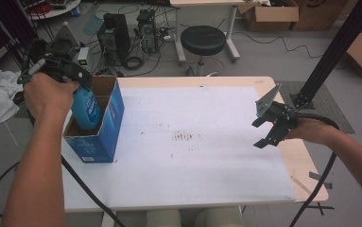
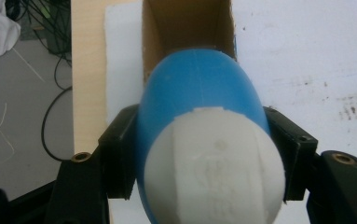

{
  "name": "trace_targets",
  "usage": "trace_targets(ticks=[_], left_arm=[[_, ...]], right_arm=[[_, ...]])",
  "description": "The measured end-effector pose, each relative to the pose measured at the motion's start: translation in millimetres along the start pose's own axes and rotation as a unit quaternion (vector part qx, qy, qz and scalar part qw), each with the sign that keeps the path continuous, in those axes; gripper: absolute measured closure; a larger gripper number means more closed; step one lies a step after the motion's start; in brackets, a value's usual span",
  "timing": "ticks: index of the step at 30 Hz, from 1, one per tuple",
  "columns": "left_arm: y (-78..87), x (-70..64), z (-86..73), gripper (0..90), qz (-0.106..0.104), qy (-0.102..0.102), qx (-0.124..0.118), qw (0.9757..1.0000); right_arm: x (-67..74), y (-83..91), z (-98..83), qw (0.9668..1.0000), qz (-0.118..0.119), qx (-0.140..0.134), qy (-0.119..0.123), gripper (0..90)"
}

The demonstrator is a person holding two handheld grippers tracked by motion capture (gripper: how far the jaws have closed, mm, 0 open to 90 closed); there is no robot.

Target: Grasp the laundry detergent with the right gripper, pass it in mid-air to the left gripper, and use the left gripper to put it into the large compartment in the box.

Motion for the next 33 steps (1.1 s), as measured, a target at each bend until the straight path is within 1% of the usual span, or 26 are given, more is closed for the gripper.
trace_targets(ticks=[1,2,5,7,11,17,21,24,32,33], left_arm=[[-8.4,-0.3,-3.3,37.9,0.000,-0.001,-0.002,1.0000],[-8.4,-0.3,-3.3,37.9,0.000,-0.001,-0.002,1.0000],[-22.1,-1.0,-9.6,37.9,0.002,-0.005,-0.004,1.0000],[-31.9,-1.3,-14.0,37.9,0.002,-0.006,0.001,1.0000],[-44.7,-1.2,-19.5,37.9,-0.002,-0.006,0.007,1.0000],[-58.0,-2.1,-23.9,37.9,0.000,-0.010,0.010,0.9999],[-66.0,-2.2,-27.0,37.9,0.007,-0.017,0.015,0.9997],[-72.7,-2.1,-29.5,37.9,0.006,-0.013,0.015,0.9998],[-91.3,-2.8,-37.0,37.9,0.007,-0.015,0.024,0.9996],[-91.3,-2.8,-37.0,38.0,0.007,-0.015,0.024,0.9996]], right_arm=[[0.4,-0.7,-1.2,1.0000,0.000,0.003,-0.001,18.8],[0.9,-1.4,-2.2,1.0000,0.000,0.004,-0.002,18.8],[2.0,-2.0,-3.9,1.0000,0.001,0.006,-0.002,18.8],[3.0,-0.9,-4.8,1.0000,0.001,0.005,-0.004,18.8],[3.7,-0.5,-8.8,1.0000,0.000,0.005,-0.007,18.8],[4.7,-0.4,-12.6,0.9999,-0.001,0.008,-0.010,18.8],[4.0,0.5,-13.6,0.9999,-0.004,0.004,-0.012,18.9],[4.0,0.2,-14.7,0.9999,-0.003,0.006,-0.012,18.8],[2.7,0.8,-17.6,0.9999,-0.003,0.007,-0.015,18.9],[2.6,1.0,-17.6,0.9999,-0.003,0.006,-0.015,18.9]])
Point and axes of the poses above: each handheld gripper's, and its own axes: y roughly backward along the jaws, z roughly out of its top, x roughly to its left, the point moved 7 cm from there along -y, roughly forward along the jaws, and after that the axes turned 8 degrees about y, right-handed, at the moved point
